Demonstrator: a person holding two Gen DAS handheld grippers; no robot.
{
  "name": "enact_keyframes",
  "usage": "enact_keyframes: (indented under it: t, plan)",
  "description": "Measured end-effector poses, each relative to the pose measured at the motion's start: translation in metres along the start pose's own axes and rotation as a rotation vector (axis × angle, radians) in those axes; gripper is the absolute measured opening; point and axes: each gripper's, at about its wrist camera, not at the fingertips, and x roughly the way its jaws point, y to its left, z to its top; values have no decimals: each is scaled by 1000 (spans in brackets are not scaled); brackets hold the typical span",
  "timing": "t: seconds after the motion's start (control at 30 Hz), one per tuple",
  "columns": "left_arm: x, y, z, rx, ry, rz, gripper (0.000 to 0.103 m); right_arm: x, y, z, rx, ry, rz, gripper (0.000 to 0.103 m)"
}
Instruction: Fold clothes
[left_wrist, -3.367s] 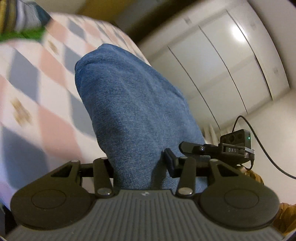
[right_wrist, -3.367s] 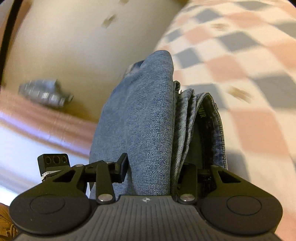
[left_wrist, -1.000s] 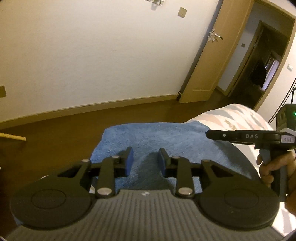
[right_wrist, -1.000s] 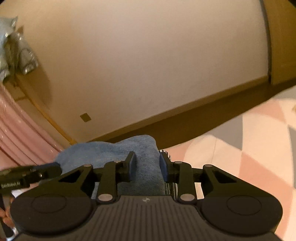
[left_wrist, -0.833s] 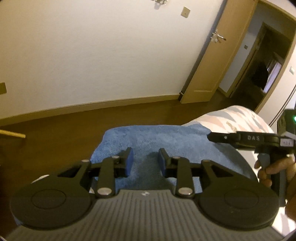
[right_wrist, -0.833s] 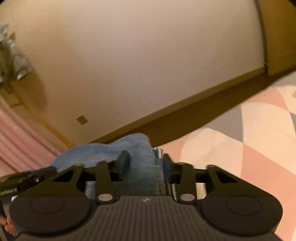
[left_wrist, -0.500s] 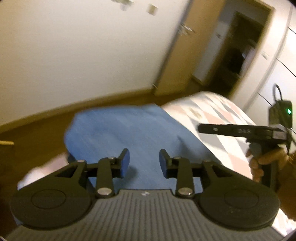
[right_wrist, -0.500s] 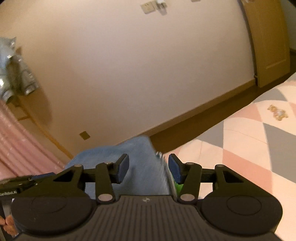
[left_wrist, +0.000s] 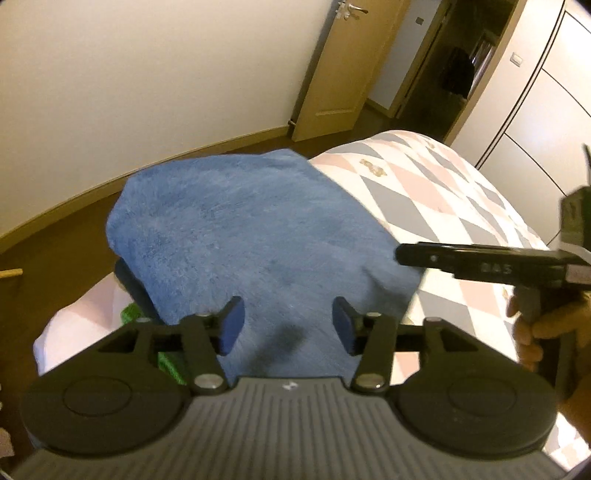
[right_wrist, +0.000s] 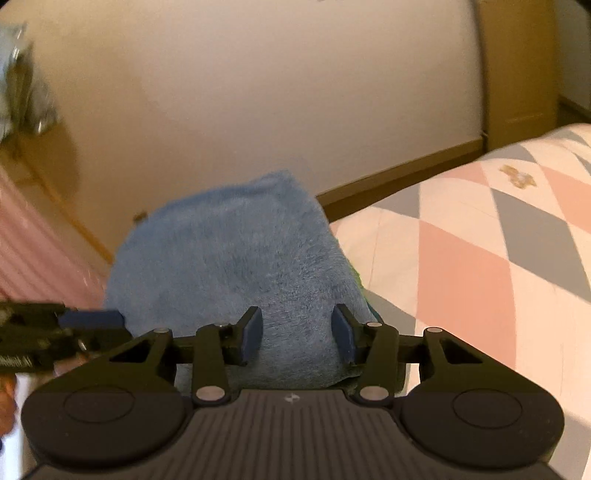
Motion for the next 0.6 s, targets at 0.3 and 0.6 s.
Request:
enact_keyframes:
  t: [0.3,0.6]
  plan:
    - [-80,-41,-12,88,84,144,84,-98,48,-44,191,-29,-115,73]
    - [-166,-57,-54,66,67,219,102,-180,124,-106,195,-16,-169,99]
